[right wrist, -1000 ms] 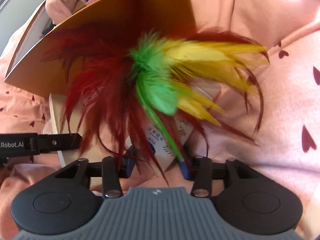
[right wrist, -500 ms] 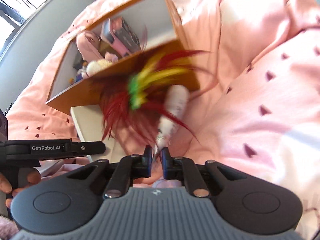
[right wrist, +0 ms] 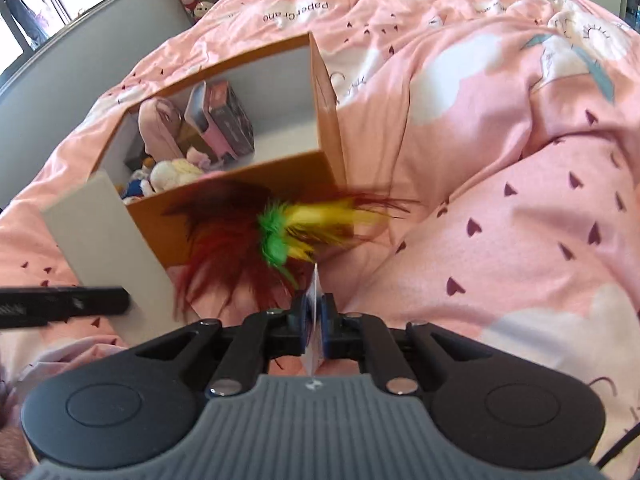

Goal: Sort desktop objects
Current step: 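Lift the white tube box with the left tool toward the box while the right tool holds the stick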

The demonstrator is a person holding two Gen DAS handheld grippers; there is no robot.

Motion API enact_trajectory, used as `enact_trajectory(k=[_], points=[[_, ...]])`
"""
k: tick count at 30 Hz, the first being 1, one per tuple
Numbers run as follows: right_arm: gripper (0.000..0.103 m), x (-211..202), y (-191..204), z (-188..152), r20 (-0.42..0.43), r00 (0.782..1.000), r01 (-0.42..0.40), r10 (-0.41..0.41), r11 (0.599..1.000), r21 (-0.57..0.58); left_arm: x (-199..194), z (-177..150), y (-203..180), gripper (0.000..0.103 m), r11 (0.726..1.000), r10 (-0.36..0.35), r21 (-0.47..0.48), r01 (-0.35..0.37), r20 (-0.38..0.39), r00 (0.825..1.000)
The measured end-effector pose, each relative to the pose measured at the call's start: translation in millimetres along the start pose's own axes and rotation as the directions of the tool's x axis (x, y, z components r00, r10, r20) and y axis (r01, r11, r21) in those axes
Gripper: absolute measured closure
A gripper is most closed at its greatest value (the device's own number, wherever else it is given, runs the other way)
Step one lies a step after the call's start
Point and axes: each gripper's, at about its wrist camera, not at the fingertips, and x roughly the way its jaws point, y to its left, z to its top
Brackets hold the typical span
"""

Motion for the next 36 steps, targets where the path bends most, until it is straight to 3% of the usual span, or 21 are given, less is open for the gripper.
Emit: enact_trajectory(k=[7,12,17,23,27,32,36], points=[[0.092,-3,-2,4,-0.002,1.0,-0.028,0.028,0.999,0.017,-17,17,-2,0.072,1.0,-0.026,0.02,0.024,0.067,0.997],[0.093,-36,7,23,0.111,0.992,-0.06,0.064,0.998,-0.034,-32,37,-2,0.072,0.998,-0.054,0.028,0.051,0.109,0.993],[0.093,-67,11,51,0.24,0.967,-0.066,0.081,0.995,-0.069,-45,64,-9,0.072,0.996,-0.072,0.057,0.063,0.173,0.982],[0.093,-89,16,90,0.381,0.919,-0.072,0.103,0.993,-0.094,-39,102,-20,0.072,0.993,-0.108,0.072,0.095,0.216,0.97],[0.093,-81,20,110,0.412,0.907,-0.053,0.091,0.993,-0.101,-13,121,-29,0.072,0.991,-0.115,0.083,0.102,0.179,0.977],[0.093,-49,12,126,0.404,0.915,0.026,0.002,0.998,-0.065,34,132,-36,0.072,0.994,-0.055,0.103,0.043,0.115,0.992],[0.093,-29,2,136,0.398,0.916,0.08,-0.057,0.996,-0.042,64,140,-35,0.072,0.993,-0.075,0.091,0.07,0.056,0.996]])
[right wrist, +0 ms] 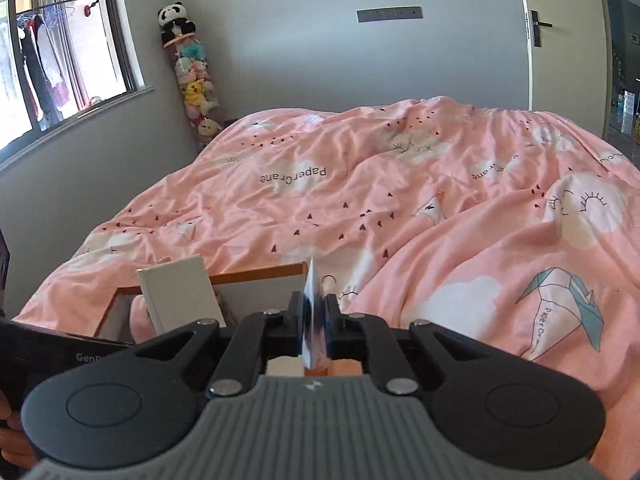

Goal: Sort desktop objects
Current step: 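Lift the white tube box with the left tool toward the box while the right tool holds the stick, then lower the white tube box into the orange box and open the left tool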

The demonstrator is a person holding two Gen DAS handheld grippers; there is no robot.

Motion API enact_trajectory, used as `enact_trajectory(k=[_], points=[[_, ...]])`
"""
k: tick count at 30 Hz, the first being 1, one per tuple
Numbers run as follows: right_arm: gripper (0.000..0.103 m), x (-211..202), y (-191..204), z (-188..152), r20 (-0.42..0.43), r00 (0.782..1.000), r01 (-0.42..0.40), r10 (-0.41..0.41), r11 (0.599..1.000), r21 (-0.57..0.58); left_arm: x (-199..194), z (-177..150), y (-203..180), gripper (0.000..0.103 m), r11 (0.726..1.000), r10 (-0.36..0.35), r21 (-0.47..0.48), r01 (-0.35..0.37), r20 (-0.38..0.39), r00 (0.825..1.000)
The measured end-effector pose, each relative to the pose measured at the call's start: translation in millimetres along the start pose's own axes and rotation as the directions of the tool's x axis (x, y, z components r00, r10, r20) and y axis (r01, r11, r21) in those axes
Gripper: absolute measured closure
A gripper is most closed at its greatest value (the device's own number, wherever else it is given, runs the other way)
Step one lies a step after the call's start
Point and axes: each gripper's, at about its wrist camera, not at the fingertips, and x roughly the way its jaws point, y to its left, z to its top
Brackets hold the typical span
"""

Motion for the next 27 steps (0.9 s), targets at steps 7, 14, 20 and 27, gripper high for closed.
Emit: enact_trajectory(k=[7,14,20,27], points=[[0.093,30,-10,-3,-0.04,0.999,0.028,-0.027,0.999,0.02,42,1,4,0.072,0.999,-0.033,0.0,0.034,-0.102,0.994],[0.093,56,-17,-11,-0.101,0.995,0.031,-0.026,0.999,0.045,77,0,13,0.072,0.997,-0.08,-0.023,0.077,-0.207,0.975],[0.093,67,-20,-12,-0.122,0.992,0.033,-0.026,0.998,0.054,89,3,16,0.072,0.991,-0.132,-0.041,0.126,-0.235,0.963],[0.093,72,-23,-12,-0.129,0.991,0.037,-0.029,0.998,0.06,99,8,40,0.072,0.972,-0.204,-0.168,0.163,-0.269,0.941]])
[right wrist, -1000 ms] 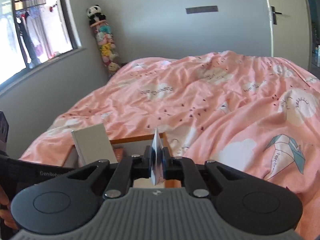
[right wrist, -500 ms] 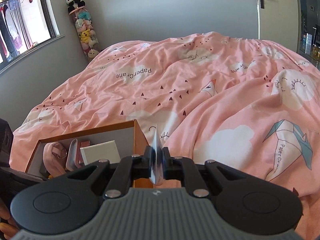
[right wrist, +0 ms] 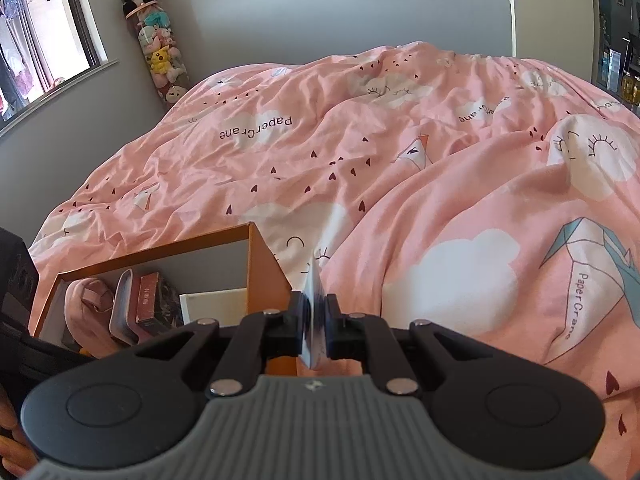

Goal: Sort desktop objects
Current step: 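Lower the white tube box into the orange box and open the left tool, then lower the white cream tube into the orange box corner and open the right tool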

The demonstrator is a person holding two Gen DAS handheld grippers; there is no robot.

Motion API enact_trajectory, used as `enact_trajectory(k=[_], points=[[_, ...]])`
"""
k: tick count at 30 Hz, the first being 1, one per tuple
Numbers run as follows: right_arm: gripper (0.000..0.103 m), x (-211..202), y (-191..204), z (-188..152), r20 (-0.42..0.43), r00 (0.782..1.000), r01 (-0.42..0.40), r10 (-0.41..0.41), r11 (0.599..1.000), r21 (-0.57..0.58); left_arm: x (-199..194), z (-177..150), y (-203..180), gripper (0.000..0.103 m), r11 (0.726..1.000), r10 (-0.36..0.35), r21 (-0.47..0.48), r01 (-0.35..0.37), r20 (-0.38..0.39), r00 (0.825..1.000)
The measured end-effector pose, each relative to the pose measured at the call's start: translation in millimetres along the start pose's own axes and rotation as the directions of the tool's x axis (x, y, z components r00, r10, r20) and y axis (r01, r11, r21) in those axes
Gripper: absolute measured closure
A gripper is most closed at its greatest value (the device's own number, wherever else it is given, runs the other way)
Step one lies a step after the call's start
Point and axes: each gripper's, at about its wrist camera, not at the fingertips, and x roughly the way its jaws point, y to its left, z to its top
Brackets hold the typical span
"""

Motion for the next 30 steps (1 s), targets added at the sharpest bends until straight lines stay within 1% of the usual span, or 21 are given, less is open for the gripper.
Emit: enact_trajectory(k=[2,4,8,12,14,17,18,19,21,24,27,30], points=[[0.093,1,1,0,-0.001,1.0,-0.001,0.001,1.0,-0.001,8,2,8,0.072,0.998,0.007,-0.064,-0.008,-0.016,1.0],[0.093,1,1,0,-0.003,1.0,-0.004,0.004,1.0,-0.003,14,1,10,0.072,0.997,0.011,-0.081,-0.013,-0.019,1.0],[0.093,2,1,-2,-0.007,1.0,-0.002,0.002,1.0,-0.005,24,-4,4,0.07,0.994,0.083,-0.066,-0.084,-0.014,0.996],[0.093,3,0,-4,-0.012,1.0,-0.001,0.001,1.0,0.006,24,-11,-5,0.07,0.99,0.138,-0.038,-0.137,0.015,0.99],[0.093,3,-1,-4,-0.012,1.0,-0.002,0.002,1.0,0.006,23,-13,-14,0.069,0.982,0.189,0.002,-0.189,0.035,0.981],[0.093,2,-1,-5,-0.007,1.0,-0.005,0.005,1.0,0.004,18,-20,-22,0.065,0.957,0.283,0.044,-0.286,0.066,0.957],[0.093,2,-2,-5,-0.008,1.0,-0.005,0.005,1.0,0.004,17,-22,-23,0.064,0.948,0.309,0.051,-0.313,0.068,0.949],[0.093,2,-2,-5,-0.008,1.0,-0.004,0.004,1.0,0.006,18,-24,-23,0.062,0.944,0.322,0.057,-0.325,0.065,0.945],[0.092,2,-3,-7,-0.008,1.0,-0.005,0.005,1.0,0.01,18,-26,-17,0.061,0.948,0.312,0.045,-0.314,0.049,0.949],[0.093,0,-3,-7,-0.006,1.0,-0.01,0.01,1.0,0.009,17,-25,-13,0.061,0.957,0.287,0.03,-0.288,0.042,0.957],[0.092,-4,-3,-7,0.006,1.0,-0.008,0.008,1.0,0.011,18,-23,-16,0.061,0.956,0.287,0.052,-0.289,0.039,0.957],[0.092,-8,-3,-5,0.024,1.0,-0.001,0.001,1.0,0.012,22,-22,-20,0.061,0.96,0.269,0.079,-0.27,0.03,0.963]])
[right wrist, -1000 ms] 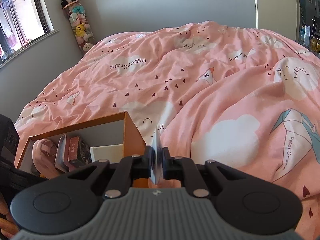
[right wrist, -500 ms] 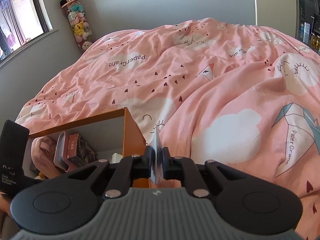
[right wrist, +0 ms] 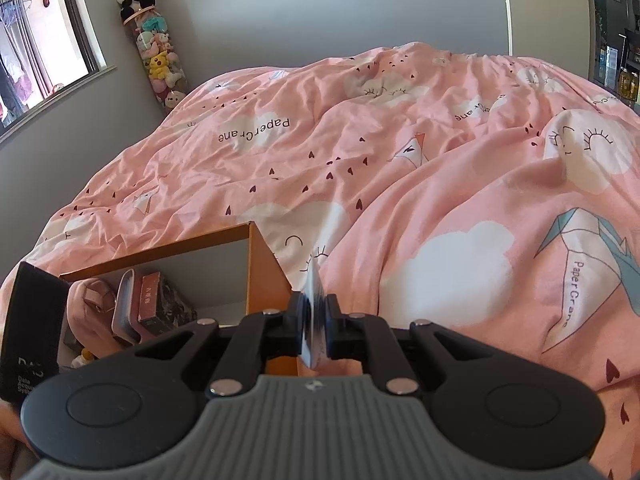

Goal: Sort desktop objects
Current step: 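Lower the white cream tube into the orange box corner and open the right tool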

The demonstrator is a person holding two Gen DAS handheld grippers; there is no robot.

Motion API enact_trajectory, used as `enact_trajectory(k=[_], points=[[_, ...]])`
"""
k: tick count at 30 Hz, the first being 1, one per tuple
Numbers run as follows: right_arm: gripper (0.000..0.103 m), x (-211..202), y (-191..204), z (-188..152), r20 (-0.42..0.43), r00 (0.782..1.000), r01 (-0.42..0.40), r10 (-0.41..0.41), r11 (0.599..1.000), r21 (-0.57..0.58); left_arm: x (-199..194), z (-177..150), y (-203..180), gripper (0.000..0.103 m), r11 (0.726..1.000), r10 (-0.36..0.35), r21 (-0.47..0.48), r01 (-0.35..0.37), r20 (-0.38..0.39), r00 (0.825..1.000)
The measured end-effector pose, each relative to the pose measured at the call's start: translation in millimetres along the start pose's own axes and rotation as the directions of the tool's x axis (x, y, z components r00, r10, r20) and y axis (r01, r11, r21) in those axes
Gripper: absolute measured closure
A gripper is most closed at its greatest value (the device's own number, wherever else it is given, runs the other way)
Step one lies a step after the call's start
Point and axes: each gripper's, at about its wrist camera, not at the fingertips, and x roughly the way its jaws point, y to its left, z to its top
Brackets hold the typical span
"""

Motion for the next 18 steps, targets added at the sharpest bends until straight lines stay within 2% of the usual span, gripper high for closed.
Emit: enact_trajectory(k=[4,9,13,18], points=[[0.092,-5,1,5,0.025,1.0,-0.013,0.013,1.0,-0.002,7,6,5,0.059,0.999,-0.041,-0.036,0.04,-0.029,0.999],[0.092,-15,9,17,0.079,0.995,-0.062,0.064,0.998,-0.032,20,12,24,0.056,0.982,-0.125,-0.149,0.114,-0.07,0.99],[0.092,-26,22,28,0.131,0.986,-0.094,0.105,0.992,-0.086,13,9,23,0.056,0.986,-0.125,-0.121,0.118,-0.046,0.991],[0.093,-26,43,38,0.151,0.974,-0.146,0.169,0.977,-0.154,-12,5,24,0.056,0.989,-0.124,-0.083,0.126,0.028,0.992]])
